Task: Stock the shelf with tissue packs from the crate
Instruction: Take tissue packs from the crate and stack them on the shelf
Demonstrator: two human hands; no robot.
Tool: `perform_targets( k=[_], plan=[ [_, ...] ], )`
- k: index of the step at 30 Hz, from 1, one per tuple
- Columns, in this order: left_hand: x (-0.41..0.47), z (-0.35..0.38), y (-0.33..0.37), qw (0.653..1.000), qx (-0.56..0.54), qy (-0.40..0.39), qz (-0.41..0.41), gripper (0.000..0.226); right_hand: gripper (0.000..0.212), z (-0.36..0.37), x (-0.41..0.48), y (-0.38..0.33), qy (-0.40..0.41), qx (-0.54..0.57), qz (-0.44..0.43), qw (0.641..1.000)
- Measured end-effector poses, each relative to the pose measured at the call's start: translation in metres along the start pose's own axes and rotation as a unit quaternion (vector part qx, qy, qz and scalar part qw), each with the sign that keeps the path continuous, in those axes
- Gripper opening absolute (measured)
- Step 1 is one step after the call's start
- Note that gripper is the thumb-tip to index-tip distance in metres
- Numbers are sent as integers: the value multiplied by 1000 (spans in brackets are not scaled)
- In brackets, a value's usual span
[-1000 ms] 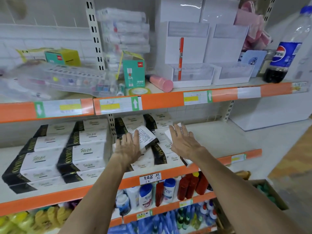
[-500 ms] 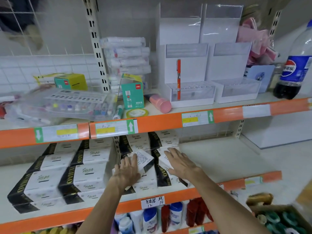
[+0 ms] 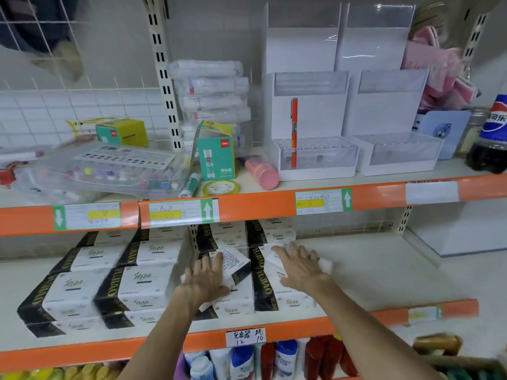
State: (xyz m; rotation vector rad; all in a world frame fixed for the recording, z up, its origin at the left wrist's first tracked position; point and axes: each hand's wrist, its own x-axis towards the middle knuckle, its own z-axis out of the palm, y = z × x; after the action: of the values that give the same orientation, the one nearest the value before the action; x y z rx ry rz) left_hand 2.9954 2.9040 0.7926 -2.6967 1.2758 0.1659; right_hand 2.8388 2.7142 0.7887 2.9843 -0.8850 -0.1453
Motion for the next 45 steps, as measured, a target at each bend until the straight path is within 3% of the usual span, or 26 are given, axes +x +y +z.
perform_targets(
  k=[5,8,11,14,15,17,20,25,27,30,32,36,39,42,45],
  plan=[
    [4,-2,1,1000,-12,-8,-3,87,72,1,7,1,16,17,-5,1000],
    [9,-15,-3,991,-120,-49,-18,84,70,-2,8,6,19,53,-22,998],
    [6,-42,-4,950,-292,-105,-16,74,70,-16,11,17,-19,139,-25,990],
    [8,-56,-3,869,-458,-175,-69,71,63,-37,11,26,-96,288,-15,953],
    [9,-55,-3,860,-473,-173,-81,65,57,-42,10,28,-117,315,-14,942],
    [17,-49,-6,904,-402,-124,-69,48,45,-46,10,33,-122,316,-5,941],
    [25,-43,-14,960,-274,-15,-60,33,38,-40,13,45,-57,297,37,952],
    [21,-34,-22,964,-236,101,-70,18,28,-40,13,54,32,195,70,978],
    [15,-33,-18,961,-246,108,-72,22,26,-41,15,52,74,138,72,985],
    [8,-28,-12,972,-215,54,-78,45,41,-36,15,46,122,74,83,986],
    [8,-22,-11,971,-216,46,-93,55,35,-33,15,46,117,74,93,986],
    [7,-19,-12,974,-203,43,-93,44,26,-26,17,50,99,111,81,986],
    [11,-21,-9,984,-147,59,-83,35,28,-28,13,52,110,74,94,987],
    [10,-24,-4,981,-162,55,-90,35,25,-33,7,52,149,36,113,982],
    [7,-26,-3,981,-161,49,-92,36,17,-31,2,46,145,70,101,982]
  ],
)
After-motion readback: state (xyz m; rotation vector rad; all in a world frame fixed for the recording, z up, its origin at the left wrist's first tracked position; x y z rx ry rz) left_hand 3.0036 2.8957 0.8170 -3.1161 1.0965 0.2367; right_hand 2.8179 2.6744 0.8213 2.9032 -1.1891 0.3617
